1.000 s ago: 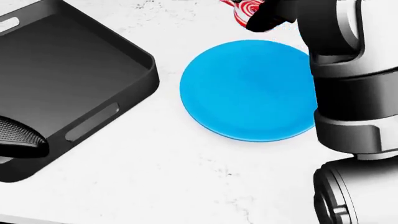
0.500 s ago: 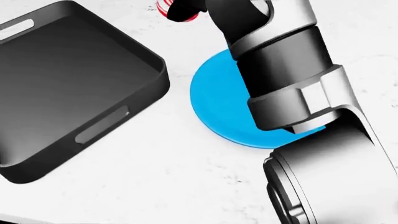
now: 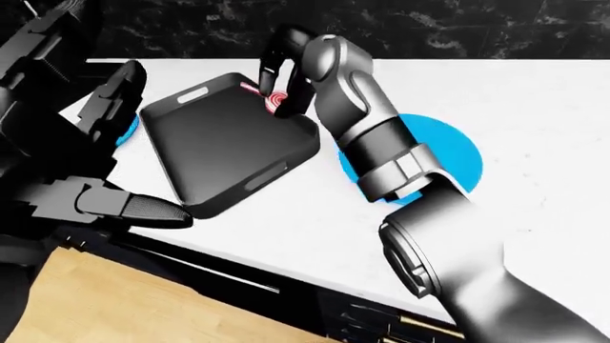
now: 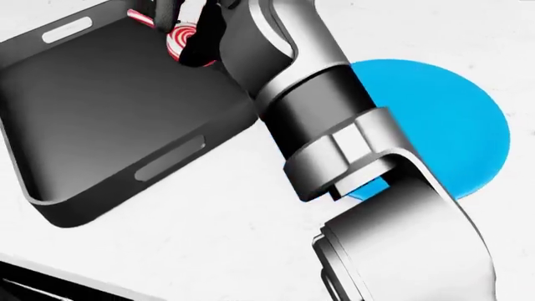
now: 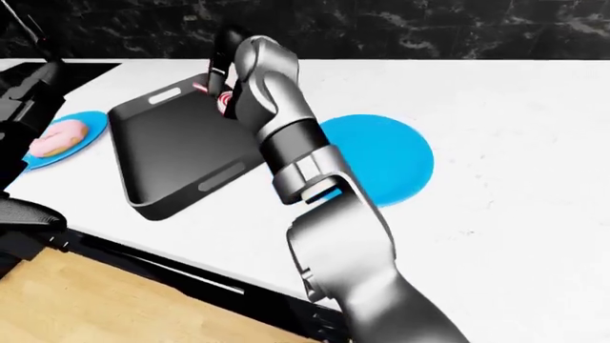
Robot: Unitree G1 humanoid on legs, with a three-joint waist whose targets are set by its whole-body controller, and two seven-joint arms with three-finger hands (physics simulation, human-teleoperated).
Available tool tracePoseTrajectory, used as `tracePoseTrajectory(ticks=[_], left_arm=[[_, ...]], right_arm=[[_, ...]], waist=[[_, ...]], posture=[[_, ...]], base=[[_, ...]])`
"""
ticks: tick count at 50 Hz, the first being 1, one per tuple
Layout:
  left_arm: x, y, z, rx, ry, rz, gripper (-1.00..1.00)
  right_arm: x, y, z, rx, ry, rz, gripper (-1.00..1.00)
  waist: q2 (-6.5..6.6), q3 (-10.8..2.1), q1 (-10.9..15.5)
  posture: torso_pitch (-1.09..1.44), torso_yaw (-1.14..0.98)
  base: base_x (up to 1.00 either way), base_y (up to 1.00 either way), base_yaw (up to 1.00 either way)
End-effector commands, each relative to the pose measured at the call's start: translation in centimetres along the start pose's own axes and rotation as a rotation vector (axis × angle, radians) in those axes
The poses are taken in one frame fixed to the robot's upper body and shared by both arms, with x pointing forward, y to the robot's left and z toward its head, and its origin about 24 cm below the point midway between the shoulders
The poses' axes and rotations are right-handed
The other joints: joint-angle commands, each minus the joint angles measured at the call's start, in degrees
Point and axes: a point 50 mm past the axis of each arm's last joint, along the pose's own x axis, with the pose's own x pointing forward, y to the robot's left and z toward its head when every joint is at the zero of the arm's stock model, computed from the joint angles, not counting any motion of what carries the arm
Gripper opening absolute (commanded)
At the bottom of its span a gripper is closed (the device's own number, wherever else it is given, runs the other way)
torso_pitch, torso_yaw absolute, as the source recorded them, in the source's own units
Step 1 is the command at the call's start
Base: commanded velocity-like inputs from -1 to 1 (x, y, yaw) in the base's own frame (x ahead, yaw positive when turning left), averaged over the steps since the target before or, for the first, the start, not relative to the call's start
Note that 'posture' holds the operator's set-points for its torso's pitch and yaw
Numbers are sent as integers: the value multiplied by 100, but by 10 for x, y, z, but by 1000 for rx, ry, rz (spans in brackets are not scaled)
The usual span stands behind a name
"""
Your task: Move the dessert items from the plate to the tray.
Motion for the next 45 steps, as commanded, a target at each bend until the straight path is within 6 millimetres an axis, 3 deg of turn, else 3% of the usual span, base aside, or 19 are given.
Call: tracePoseTrajectory(ticks=[1,9,12,17,24,29,32,35,45], left_arm=[[-1,4,10,17,-62,24,100],[-2,4,12,15,-65,23,100],[-2,4,13,17,-66,24,100],[-2,6,11,20,-64,28,100],[-2,8,12,19,-66,34,100],[-2,7,13,32,-76,30,100],[-4,6,19,28,-103,20,100],[-3,4,22,33,-107,6,100],[6,-9,23,60,-94,-41,100]], right_arm=[[-8,-19,20,-17,-82,-94,-58],[-4,-12,17,-6,-79,-102,-51],[-2,-8,15,-7,-70,-95,-30],[0,-4,9,-18,-48,-83,25],[0,-1,10,-31,-42,-59,73],[-6,-16,15,-41,-49,-76,76],[-14,-30,20,-50,-60,-85,100],[-25,-43,21,-66,-62,-84,100],[-69,-77,-9,-41,-63,-125,100]], waist=[[31,-165,41],[49,-227,414],[59,-255,533],[73,-295,706],[77,-329,846],[66,-340,915],[47,-339,950],[20,-327,971],[-127,-329,973]], posture=[[0,33],[0,37],[0,38],[0,39],[0,39],[0,39],[0,39],[0,38],[0,33]], base=[[0,0,0],[0,0,0],[0,0,0],[0,0,0],[0,0,0],[0,0,0],[0,0,0],[0,0,0],[0,0,0]])
